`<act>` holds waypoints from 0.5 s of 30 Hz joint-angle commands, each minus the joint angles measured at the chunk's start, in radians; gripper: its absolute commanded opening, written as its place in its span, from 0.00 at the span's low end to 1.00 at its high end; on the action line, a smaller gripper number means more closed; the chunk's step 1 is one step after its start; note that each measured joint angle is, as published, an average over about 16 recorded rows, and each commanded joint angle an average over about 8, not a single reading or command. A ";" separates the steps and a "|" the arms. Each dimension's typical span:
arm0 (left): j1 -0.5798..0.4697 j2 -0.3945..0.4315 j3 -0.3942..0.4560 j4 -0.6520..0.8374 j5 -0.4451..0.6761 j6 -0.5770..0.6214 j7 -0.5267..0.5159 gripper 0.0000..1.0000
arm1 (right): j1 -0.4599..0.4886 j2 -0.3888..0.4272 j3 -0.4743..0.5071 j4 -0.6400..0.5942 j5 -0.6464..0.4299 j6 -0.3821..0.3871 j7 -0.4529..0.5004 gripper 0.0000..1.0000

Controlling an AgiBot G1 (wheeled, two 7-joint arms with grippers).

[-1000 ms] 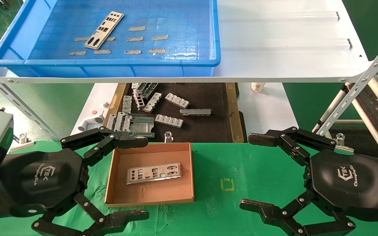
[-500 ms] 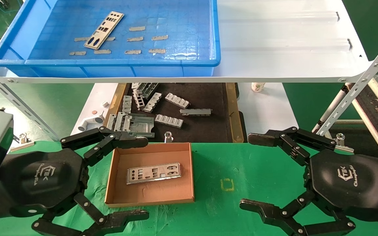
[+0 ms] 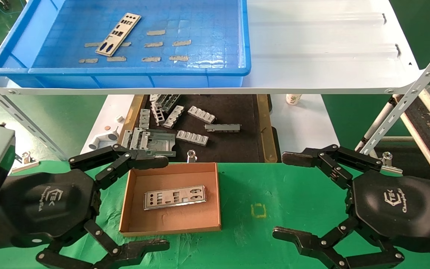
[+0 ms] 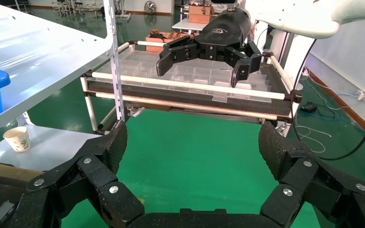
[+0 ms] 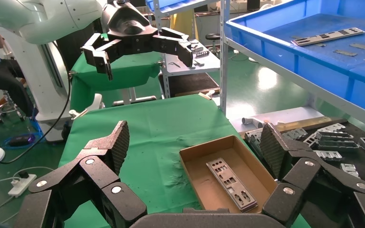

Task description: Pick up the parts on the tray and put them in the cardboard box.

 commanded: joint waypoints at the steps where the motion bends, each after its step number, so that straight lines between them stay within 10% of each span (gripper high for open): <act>1: 0.000 0.000 0.000 0.000 0.000 0.000 0.000 1.00 | 0.000 0.000 0.000 0.000 0.000 0.000 0.000 1.00; 15: 0.000 0.000 0.000 0.000 0.000 0.000 0.000 1.00 | 0.000 0.000 0.000 0.000 0.000 0.000 0.000 1.00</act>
